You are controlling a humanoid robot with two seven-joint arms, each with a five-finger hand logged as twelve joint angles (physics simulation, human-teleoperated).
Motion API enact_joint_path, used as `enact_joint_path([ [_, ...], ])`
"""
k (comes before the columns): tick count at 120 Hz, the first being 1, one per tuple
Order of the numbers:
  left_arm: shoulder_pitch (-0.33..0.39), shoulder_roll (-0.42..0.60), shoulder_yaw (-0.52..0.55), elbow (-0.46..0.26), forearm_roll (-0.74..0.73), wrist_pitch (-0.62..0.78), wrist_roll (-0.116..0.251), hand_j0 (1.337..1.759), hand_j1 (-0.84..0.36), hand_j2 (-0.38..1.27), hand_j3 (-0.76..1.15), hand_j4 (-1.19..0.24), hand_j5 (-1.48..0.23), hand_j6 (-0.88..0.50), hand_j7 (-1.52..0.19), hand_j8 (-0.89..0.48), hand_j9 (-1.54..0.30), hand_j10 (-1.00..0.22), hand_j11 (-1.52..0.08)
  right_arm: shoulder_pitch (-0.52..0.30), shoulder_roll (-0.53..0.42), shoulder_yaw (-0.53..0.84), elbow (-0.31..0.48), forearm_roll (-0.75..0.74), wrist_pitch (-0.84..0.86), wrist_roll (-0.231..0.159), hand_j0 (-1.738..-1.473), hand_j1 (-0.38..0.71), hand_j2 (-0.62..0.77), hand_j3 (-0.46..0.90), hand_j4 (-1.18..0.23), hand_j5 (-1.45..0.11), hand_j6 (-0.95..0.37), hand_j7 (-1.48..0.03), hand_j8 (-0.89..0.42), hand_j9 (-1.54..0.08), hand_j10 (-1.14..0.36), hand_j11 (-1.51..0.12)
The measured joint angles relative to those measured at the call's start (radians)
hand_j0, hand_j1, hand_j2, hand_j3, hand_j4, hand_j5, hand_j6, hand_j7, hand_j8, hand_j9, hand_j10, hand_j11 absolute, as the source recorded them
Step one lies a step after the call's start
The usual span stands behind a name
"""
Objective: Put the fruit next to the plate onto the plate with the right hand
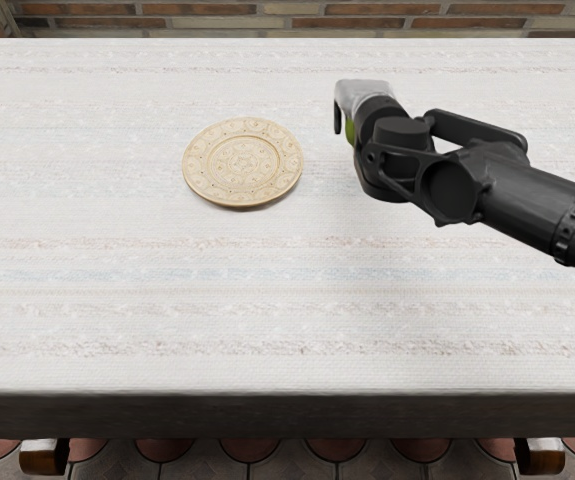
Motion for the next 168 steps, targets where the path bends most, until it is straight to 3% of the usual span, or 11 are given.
enact_joint_path([
  [32,0.0,0.0,0.0,0.0,0.0,0.0,0.0,1.658,0.33,0.0,0.0,-0.02,-0.02,-0.02,-0.02,-0.02,-0.02,-0.02,-0.02,-0.015,0.001,-0.053,-0.029,0.004,-0.092,0.104,-1.648,0.28,0.29,0.0,-0.8,-1.12,-0.49,-1.07,-0.32,-1.11,-0.53,-1.11],
  [55,0.0,0.0,0.0,0.0,0.0,0.0,0.0,1.658,0.33,0.0,0.0,-0.02,-0.02,-0.02,-0.02,-0.02,-0.02,-0.02,-0.02,-0.018,0.001,-0.099,-0.038,0.028,-0.12,0.276,-1.648,0.3,0.33,0.0,-0.8,-1.14,-0.48,-1.08,-0.31,-1.13,-0.53,-1.13],
  [60,0.0,0.0,0.0,0.0,0.0,0.0,0.0,1.658,0.33,0.0,0.0,-0.02,-0.02,-0.02,-0.02,-0.02,-0.02,-0.02,-0.02,-0.02,0.001,-0.103,-0.037,0.034,-0.121,0.298,-1.648,0.31,0.37,0.0,-0.8,-1.15,-0.48,-1.08,-0.3,-1.13,-0.53,-1.13],
  [67,0.0,0.0,0.0,0.0,0.0,0.0,0.0,1.658,0.33,0.0,0.0,-0.02,-0.02,-0.02,-0.02,-0.02,-0.02,-0.02,-0.02,-0.025,0.001,-0.104,-0.033,0.039,-0.122,0.32,-1.648,0.28,0.26,0.0,-0.8,-1.15,-0.48,-1.08,-0.31,-1.12,-0.53,-1.13],
  [84,0.0,0.0,0.0,0.0,0.0,0.0,0.0,1.658,0.33,0.0,0.0,-0.02,-0.02,-0.02,-0.02,-0.02,-0.02,-0.02,-0.02,-0.038,0.001,-0.104,0.003,0.045,-0.123,0.36,-1.65,0.28,0.28,0.0,-0.79,-1.17,-0.48,-1.08,-0.31,-1.13,-0.53,-1.15],
  [104,0.0,0.0,0.0,0.0,0.0,0.0,0.0,1.658,0.33,0.0,0.0,-0.02,-0.02,-0.02,-0.02,-0.02,-0.02,-0.02,-0.02,-0.063,0.001,-0.115,0.022,0.045,-0.164,0.47,-1.652,0.27,0.28,0.0,-0.77,-1.15,-0.5,-1.06,-0.33,-1.1,-0.54,-1.13],
  [126,0.0,0.0,0.0,0.0,0.0,0.0,0.0,1.658,0.33,0.0,0.0,-0.02,-0.02,-0.02,-0.02,-0.02,-0.02,-0.02,-0.02,-0.063,0.001,-0.117,0.026,0.043,-0.173,0.501,-1.652,0.25,0.25,0.0,-0.76,-1.12,-0.53,-1.04,-0.36,-1.08,-0.56,-1.1],
  [168,0.0,0.0,0.0,0.0,0.0,0.0,0.0,1.658,0.33,0.0,0.0,-0.02,-0.02,-0.02,-0.02,-0.02,-0.02,-0.02,-0.02,-0.061,0.001,-0.111,0.054,0.043,-0.178,0.517,-1.652,0.23,0.22,0.0,-0.75,-1.07,-0.55,-1.01,-0.38,-1.05,-0.58,-1.07],
])
